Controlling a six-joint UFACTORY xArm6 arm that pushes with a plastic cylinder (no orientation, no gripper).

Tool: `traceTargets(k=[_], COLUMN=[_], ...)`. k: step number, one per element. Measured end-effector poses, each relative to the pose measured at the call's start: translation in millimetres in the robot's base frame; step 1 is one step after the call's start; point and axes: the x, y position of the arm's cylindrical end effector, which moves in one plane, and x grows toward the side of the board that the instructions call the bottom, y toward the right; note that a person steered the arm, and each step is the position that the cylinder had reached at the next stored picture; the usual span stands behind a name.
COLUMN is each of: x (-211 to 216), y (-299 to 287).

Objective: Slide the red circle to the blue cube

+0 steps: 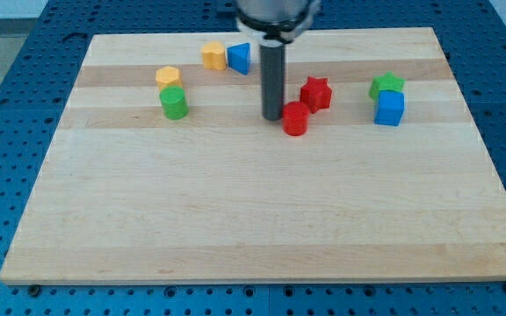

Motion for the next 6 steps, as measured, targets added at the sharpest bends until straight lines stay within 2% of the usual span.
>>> traceTargets(k=[1,2,3,4,6], x=[0.0,6.1,27.0,41.7,34.1], y=[24.0,-11.4,-22.7,-11.4,45.1])
